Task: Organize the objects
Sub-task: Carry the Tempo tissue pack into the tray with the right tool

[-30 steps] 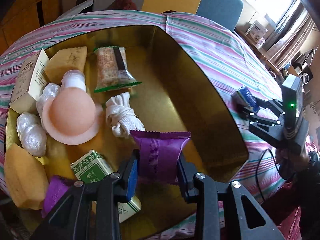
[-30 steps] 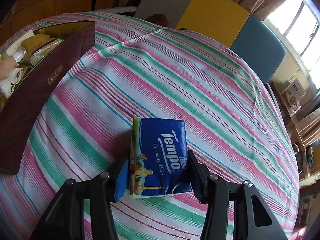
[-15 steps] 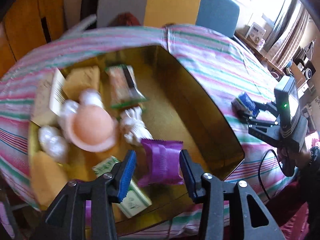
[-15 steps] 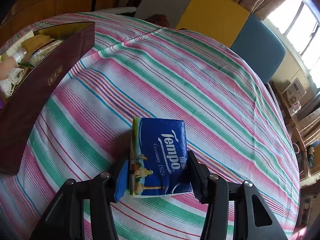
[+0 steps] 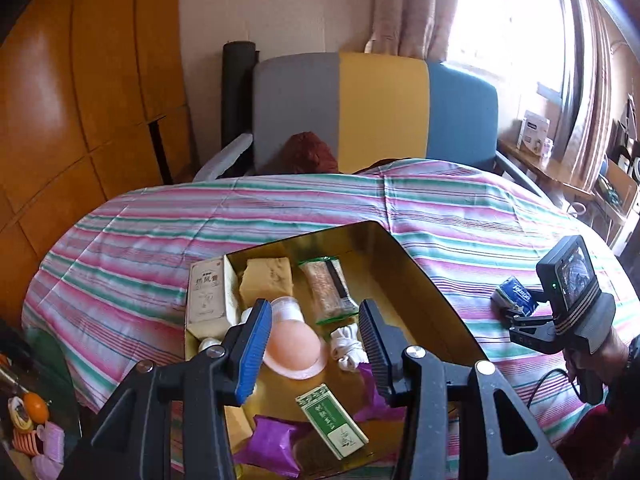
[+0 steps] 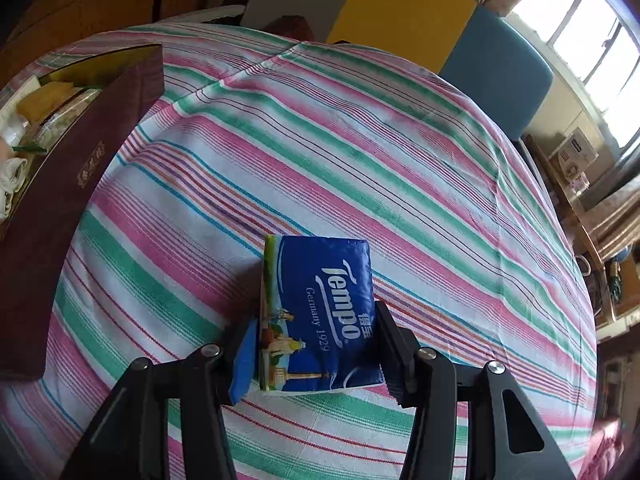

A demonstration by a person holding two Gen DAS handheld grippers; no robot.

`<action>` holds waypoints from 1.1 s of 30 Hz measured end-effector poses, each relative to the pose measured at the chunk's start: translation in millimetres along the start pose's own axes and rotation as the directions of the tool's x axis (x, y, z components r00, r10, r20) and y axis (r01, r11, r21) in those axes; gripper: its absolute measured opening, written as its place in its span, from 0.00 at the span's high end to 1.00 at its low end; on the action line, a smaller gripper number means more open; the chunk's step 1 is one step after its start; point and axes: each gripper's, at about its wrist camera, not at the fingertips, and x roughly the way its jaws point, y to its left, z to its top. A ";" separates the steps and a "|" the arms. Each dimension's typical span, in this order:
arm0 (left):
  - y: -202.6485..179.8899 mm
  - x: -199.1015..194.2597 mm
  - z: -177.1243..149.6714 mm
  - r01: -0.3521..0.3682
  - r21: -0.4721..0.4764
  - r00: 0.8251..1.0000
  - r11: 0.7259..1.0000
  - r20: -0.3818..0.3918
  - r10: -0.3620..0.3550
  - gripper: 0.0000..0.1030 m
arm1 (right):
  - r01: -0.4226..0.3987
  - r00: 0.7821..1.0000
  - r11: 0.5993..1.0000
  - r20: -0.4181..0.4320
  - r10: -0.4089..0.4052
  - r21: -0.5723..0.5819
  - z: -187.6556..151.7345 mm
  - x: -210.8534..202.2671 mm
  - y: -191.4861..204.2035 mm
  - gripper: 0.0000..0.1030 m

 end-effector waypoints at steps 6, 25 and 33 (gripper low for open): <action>14.1 -4.4 -6.7 -0.008 -0.039 1.000 0.999 0.001 0.008 0.56 | -0.010 0.999 0.988 -0.039 0.016 0.154 2.6 -8.1 -4.5 0.49; 69.2 -12.0 -26.6 -0.102 -0.161 0.995 0.982 0.000 0.104 0.43 | -0.244 0.958 0.966 0.176 0.227 0.081 70.7 -110.1 119.0 0.49; 109.0 -18.4 -37.6 -0.171 -0.249 0.984 0.953 0.003 0.177 0.43 | -0.248 0.965 0.968 0.092 0.244 0.031 86.3 -80.7 165.0 0.49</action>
